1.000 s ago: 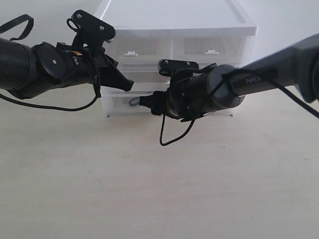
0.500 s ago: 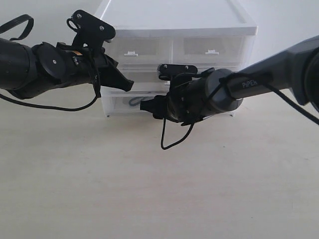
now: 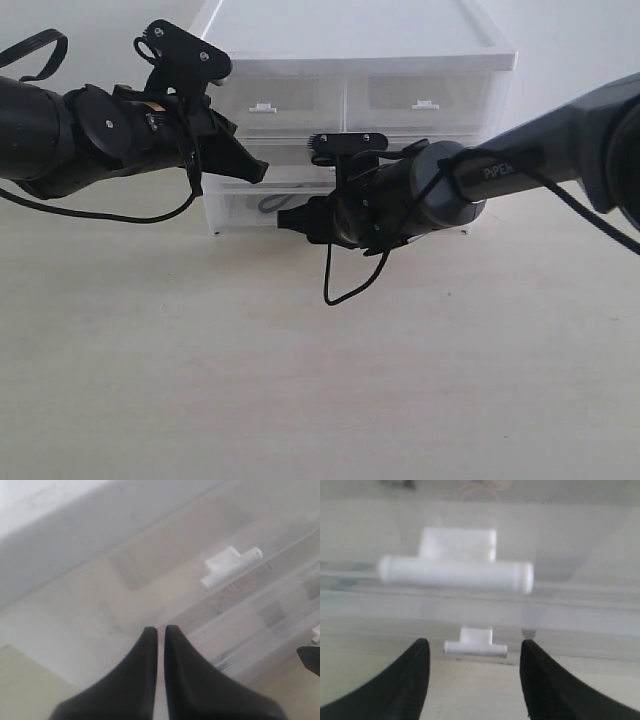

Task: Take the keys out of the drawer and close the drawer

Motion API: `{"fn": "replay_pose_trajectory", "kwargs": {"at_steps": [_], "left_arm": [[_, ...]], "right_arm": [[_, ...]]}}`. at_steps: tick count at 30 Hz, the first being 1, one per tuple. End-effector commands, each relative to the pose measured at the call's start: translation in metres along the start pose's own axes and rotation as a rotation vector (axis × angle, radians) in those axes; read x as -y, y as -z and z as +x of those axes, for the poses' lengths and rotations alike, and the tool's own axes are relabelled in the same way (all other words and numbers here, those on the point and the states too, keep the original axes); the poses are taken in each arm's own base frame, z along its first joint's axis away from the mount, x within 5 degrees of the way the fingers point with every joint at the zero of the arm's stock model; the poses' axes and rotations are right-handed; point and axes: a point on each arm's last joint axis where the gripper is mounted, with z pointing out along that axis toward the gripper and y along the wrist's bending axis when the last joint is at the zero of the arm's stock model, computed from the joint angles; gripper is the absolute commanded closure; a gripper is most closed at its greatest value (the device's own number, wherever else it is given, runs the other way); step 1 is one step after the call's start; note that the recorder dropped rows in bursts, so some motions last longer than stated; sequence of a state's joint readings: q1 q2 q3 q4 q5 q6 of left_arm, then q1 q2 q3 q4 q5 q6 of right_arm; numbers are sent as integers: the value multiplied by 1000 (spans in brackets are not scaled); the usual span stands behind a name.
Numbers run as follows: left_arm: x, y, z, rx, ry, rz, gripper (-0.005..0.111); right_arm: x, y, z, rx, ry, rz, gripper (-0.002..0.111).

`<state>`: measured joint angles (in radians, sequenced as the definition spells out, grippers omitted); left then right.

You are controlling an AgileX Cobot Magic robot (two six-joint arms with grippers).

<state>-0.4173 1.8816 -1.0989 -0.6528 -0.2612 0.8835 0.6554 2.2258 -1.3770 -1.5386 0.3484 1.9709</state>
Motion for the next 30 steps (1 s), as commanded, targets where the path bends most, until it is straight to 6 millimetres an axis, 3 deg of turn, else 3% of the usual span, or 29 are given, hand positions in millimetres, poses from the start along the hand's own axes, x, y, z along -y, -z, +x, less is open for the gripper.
{"fn": "replay_pose_trajectory", "kwargs": {"at_steps": [1,14,25,30], "left_arm": [[-57,6,-21,314,68,-500,103],[-57,6,-21,314,68,-500,103],[-57,6,-21,314,68,-500,103],[-57,6,-21,314,68,-500,103]], "right_arm": [[8,1,-13,52,39,42,57],[9,10,-25,94,52,48,59],[7,10,-24,85,92,26,109],[6,10,-24,84,96,24,108]]}}
